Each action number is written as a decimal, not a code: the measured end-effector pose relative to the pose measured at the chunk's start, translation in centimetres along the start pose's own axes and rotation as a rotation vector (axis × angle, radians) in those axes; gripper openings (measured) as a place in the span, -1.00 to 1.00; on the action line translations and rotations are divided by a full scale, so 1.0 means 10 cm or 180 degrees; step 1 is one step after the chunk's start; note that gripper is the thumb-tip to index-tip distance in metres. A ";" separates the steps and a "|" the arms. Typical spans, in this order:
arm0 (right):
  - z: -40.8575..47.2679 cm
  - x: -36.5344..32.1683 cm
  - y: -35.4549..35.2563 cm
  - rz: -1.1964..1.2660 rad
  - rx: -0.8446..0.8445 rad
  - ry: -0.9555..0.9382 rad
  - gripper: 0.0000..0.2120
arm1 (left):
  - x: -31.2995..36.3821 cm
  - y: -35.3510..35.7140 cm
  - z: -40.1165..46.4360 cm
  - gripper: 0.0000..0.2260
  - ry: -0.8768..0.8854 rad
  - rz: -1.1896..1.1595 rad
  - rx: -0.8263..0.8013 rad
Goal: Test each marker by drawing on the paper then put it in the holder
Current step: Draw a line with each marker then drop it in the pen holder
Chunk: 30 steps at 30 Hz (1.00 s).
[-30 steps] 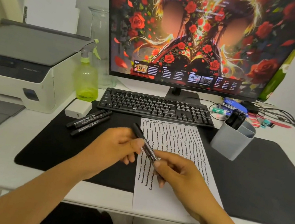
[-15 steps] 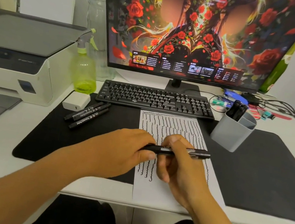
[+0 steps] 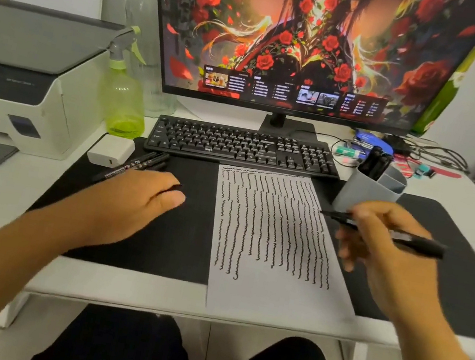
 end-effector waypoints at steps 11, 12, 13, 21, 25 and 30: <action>-0.19 0.85 0.87 -0.0838 -0.0274 0.0606 -0.78 | 0.03 0.88 0.34 -0.57 0.0388 0.0087 0.0019; -0.19 0.86 0.85 -0.0832 -0.0230 0.0629 -0.79 | 0.00 0.89 0.34 -0.57 0.0401 0.0087 0.0063; -0.20 0.86 0.83 -0.0840 -0.0191 0.0627 -0.79 | -0.01 0.89 0.34 -0.56 0.0413 0.0097 0.0077; -0.20 0.87 0.85 -0.0788 -0.0170 0.0668 -0.78 | -0.01 0.90 0.34 -0.60 0.0438 0.0031 0.0143; -0.20 0.84 0.86 -0.0825 -0.0124 0.0608 -0.79 | -0.03 0.91 0.35 -0.60 0.0399 0.0072 0.0150; -0.22 0.84 0.88 -0.0839 -0.0218 0.0558 -0.75 | -0.03 0.91 0.35 -0.60 0.0392 0.0108 0.0152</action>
Point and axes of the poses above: each hand's wrist, its own z-axis towards the middle knuckle, its own y-axis out of the palm, x = y × z, the point moved 9 cm from there along z, towards the middle knuckle, and after that the axes turned 5 degrees about y, right-handed, at the moved point
